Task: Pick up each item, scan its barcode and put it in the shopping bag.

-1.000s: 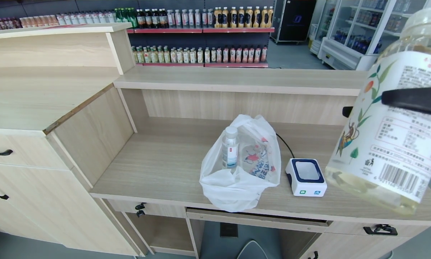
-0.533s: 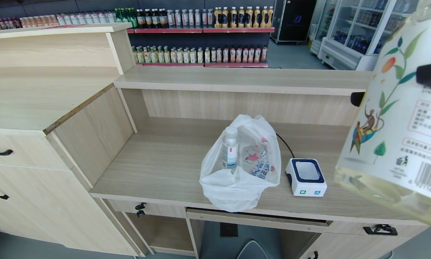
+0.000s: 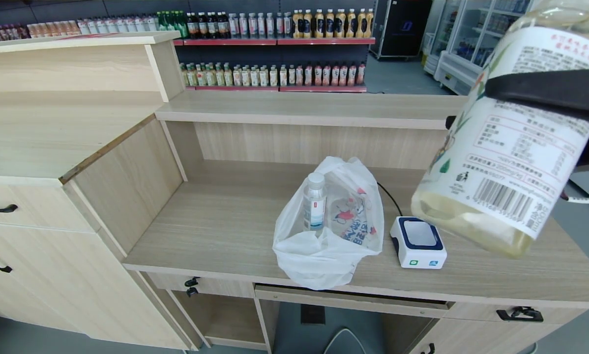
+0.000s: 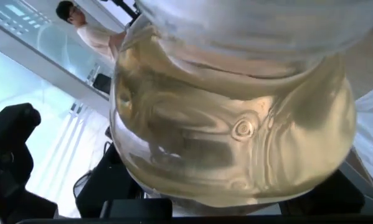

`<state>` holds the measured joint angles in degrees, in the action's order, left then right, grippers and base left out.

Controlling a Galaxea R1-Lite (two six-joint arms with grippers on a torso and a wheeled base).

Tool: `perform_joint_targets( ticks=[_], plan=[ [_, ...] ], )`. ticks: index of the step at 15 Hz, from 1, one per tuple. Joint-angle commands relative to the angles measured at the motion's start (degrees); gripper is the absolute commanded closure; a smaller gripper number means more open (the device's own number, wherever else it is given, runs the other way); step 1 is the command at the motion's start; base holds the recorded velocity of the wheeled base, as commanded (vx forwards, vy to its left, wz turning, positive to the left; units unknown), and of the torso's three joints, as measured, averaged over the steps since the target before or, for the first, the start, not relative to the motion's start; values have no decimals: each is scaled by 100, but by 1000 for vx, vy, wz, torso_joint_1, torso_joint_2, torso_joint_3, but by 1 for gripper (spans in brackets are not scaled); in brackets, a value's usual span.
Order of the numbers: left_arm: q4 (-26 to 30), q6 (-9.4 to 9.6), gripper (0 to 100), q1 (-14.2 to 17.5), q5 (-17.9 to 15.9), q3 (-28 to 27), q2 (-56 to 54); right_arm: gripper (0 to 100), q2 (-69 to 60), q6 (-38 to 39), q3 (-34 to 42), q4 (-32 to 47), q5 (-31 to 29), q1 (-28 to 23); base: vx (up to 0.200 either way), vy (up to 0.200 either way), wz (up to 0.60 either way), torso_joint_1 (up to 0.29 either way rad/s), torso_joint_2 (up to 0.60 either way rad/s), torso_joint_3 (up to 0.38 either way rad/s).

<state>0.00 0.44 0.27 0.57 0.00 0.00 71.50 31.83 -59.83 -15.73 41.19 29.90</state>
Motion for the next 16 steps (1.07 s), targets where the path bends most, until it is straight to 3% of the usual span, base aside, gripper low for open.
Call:
perform_joint_targets(
  ticks=[1,5,9,16],
  plan=[
    [0,9,100,0,4,0,0,100,259,-10,-108,-9,-454,490,0,0,0,0,0,0],
    [0,9,100,0,4,0,0,100,374,-221,-73,-9,-973,877,0,0,0,0,0,0],
    [0,0,100,0,4,0,0,100,330,-1003,305,-18,-982,877,0,0,0,0,0,0],
    [0,0,100,0,4,0,0,100,295,-1328,490,-27,-990,886,0,0,0,0,0,0]
  ],
)
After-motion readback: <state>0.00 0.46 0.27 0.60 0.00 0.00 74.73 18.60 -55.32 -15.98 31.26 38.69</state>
